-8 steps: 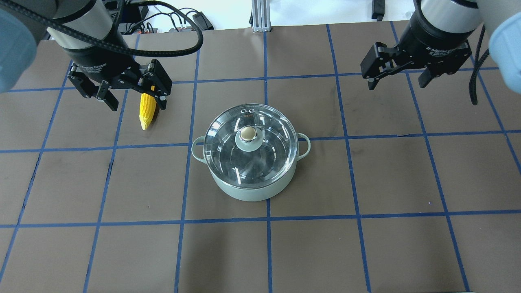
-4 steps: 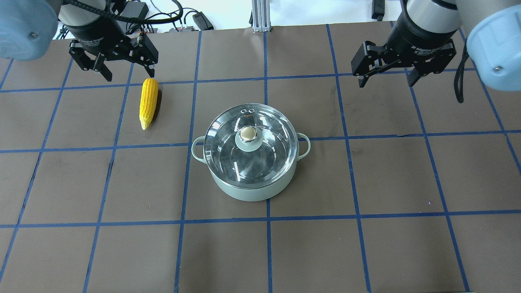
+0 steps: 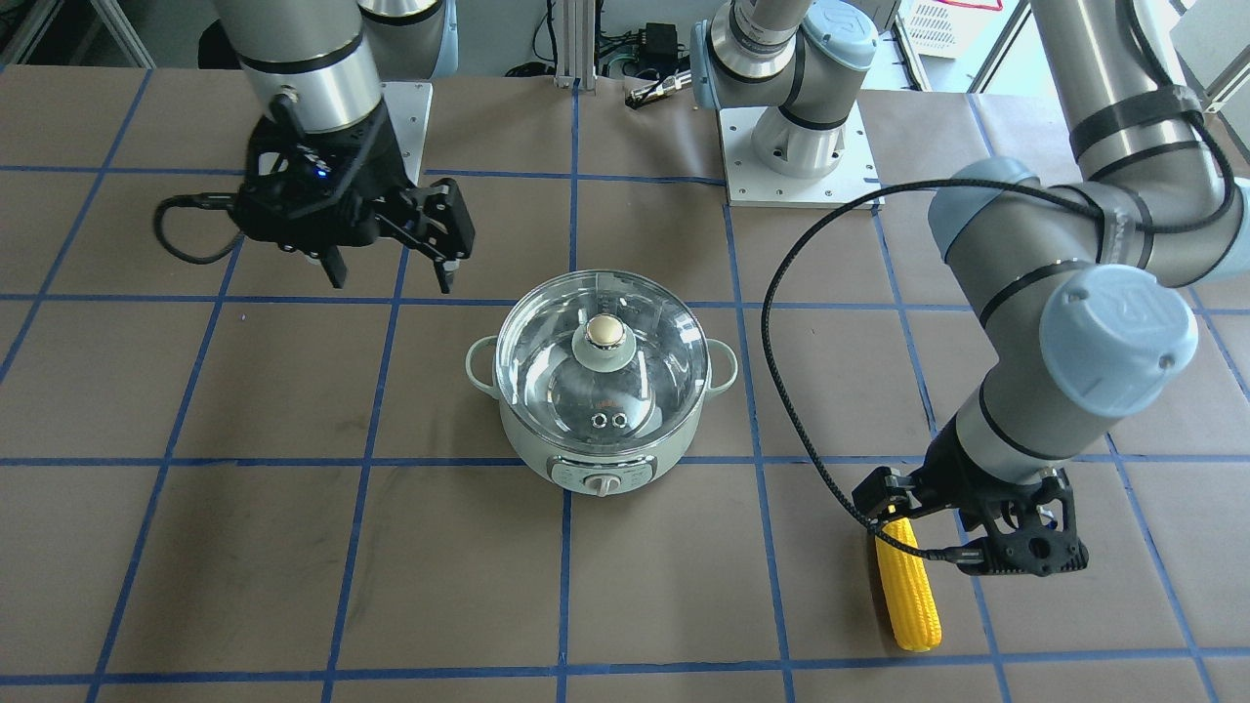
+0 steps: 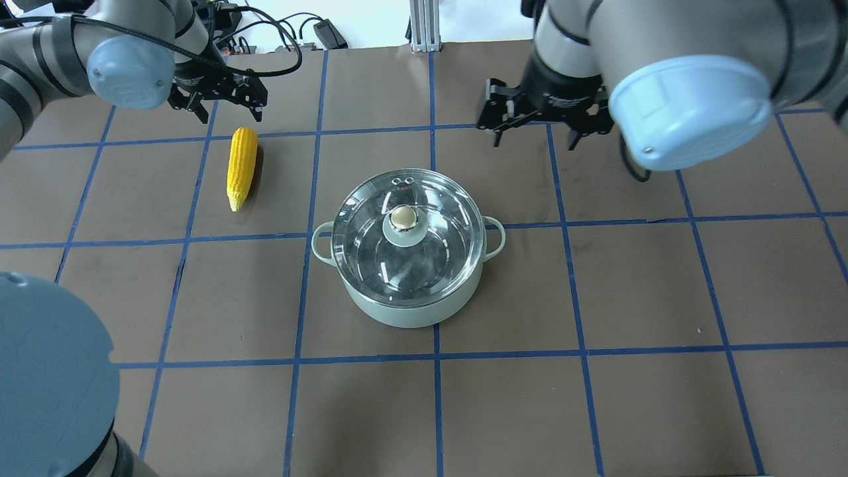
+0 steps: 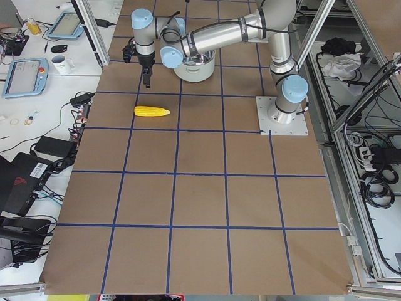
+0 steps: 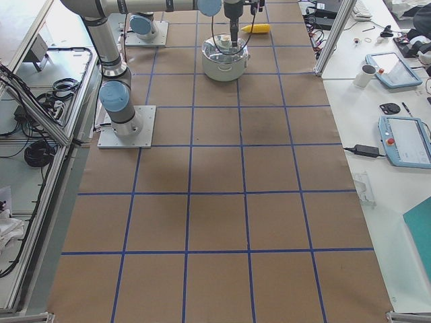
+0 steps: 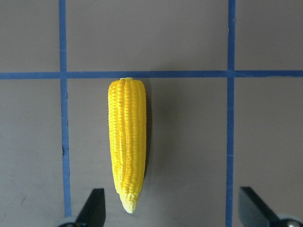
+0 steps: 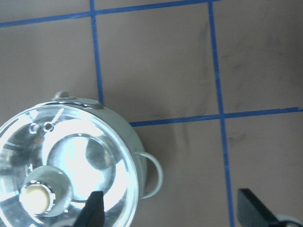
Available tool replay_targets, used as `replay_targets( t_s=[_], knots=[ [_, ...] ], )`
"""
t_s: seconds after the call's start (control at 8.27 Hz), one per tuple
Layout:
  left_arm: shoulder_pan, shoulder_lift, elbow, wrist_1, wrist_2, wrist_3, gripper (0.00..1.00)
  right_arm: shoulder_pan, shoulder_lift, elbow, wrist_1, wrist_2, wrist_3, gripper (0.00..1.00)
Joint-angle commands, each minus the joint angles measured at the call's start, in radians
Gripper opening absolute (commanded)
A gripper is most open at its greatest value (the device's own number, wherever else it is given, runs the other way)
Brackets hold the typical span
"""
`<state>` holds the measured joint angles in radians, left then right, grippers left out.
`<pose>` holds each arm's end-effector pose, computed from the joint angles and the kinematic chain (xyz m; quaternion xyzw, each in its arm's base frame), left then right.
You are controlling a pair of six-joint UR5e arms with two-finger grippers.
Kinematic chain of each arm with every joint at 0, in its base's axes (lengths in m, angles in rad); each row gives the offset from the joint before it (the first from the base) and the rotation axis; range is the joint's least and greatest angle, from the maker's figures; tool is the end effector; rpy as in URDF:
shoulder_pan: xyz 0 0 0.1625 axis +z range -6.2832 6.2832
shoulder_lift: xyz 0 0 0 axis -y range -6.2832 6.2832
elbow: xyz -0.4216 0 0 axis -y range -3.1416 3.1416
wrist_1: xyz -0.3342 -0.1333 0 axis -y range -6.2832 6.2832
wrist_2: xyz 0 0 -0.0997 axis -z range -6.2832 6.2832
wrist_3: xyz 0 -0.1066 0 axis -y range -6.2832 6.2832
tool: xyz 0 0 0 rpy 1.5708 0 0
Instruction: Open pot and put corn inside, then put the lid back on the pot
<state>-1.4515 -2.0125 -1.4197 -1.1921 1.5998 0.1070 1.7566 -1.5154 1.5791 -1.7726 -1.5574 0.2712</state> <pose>-0.0568 -0.6203 0.3505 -0.0068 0.9989 -0.0421 0.0194 0.2193 -0.4373 0.4703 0.0421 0.9967 -0.0657 0.0221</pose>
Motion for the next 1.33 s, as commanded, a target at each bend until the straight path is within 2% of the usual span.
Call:
replay_targets(
  t_s=[0.0,0.12,0.36,0.48,0.97,1.09,1.21],
  knots=[
    [0.041,-0.11,-0.01,0.094,-0.008,0.046,1.0,0.211,0.134,-0.004,-0.193,-0.004,0.285,1.0],
    [0.068,-0.132,-0.01,0.113,-0.006,0.048,1.0,0.237,0.185,-0.005,-0.274,-0.013,0.327,1.0],
    [0.071,-0.211,-0.01,0.283,-0.004,0.049,1.0,0.244,0.227,-0.002,-0.291,-0.01,0.365,1.0],
    [0.072,-0.238,-0.011,0.295,-0.012,0.04,1.0,0.247,0.231,-0.002,-0.291,-0.001,0.39,1.0],
    [0.072,-0.239,-0.045,0.298,-0.006,0.025,1.0,0.303,0.254,0.002,-0.243,-0.02,0.404,0.99],
    [0.072,-0.239,-0.048,0.296,-0.001,-0.001,0.83,0.304,0.255,0.002,-0.213,-0.054,0.387,0.82],
    [0.072,-0.239,-0.051,0.29,0.005,-0.018,0.63,0.305,0.255,0.004,-0.168,-0.058,0.384,0.78]
  ],
)
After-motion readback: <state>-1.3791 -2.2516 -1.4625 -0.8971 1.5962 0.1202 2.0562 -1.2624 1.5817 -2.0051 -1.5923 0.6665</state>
